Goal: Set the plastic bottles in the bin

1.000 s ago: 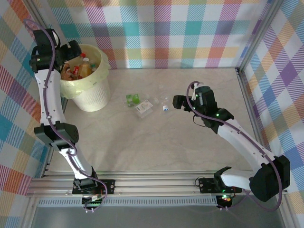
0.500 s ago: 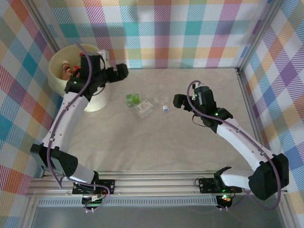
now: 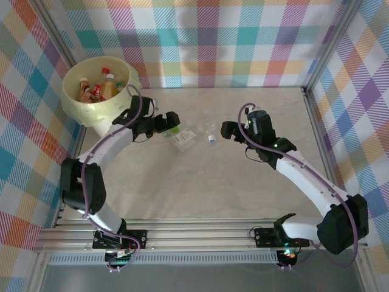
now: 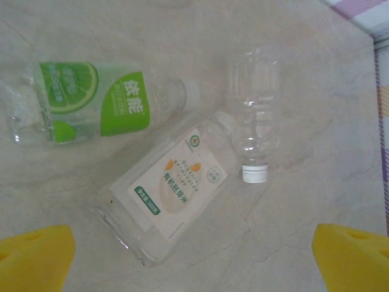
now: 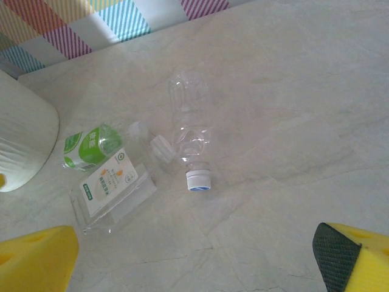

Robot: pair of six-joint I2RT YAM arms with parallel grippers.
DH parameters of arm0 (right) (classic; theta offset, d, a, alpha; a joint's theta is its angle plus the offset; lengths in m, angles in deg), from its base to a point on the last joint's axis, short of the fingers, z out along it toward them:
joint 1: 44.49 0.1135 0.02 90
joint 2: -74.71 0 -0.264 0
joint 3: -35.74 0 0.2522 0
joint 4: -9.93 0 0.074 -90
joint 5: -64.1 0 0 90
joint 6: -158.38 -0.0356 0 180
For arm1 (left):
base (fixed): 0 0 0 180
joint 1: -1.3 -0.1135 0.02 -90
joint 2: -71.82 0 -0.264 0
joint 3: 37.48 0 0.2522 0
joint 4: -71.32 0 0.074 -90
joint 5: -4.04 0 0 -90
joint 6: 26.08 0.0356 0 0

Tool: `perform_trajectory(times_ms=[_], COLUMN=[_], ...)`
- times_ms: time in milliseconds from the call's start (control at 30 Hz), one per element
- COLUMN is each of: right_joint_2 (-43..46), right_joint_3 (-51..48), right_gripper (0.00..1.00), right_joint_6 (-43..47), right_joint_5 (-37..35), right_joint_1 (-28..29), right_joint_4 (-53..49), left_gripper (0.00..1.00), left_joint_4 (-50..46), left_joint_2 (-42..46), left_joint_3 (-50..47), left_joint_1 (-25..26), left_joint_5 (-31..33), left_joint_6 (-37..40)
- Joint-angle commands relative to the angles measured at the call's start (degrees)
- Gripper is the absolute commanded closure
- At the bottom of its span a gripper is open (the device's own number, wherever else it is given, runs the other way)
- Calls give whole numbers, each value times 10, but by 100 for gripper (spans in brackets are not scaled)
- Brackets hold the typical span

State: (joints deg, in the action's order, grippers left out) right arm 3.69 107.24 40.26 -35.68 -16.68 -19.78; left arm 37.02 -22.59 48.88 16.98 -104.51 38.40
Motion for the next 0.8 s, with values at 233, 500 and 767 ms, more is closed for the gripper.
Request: perform_trajectory(times_ms=[233,500,767], right_joint_2=[1,13,9], right_joint_3=[7,-14,-19], right_gripper=[0,0,0], right_joint_6=[-6,-1,4], right_joint_5=[14,56,96], right_joint_1=[-2,-2,-2], right_joint_4=[-4,18,24], left_gripper=[0,0,0], left_joint_4=[126,183,190], left_joint_2=[-105,-144,-117], left_joint_3=[2,-23,-63], left_joint_1=[6,28,65], left_joint_5=[-29,-47,-55], left_joint_6=[12,5,33])
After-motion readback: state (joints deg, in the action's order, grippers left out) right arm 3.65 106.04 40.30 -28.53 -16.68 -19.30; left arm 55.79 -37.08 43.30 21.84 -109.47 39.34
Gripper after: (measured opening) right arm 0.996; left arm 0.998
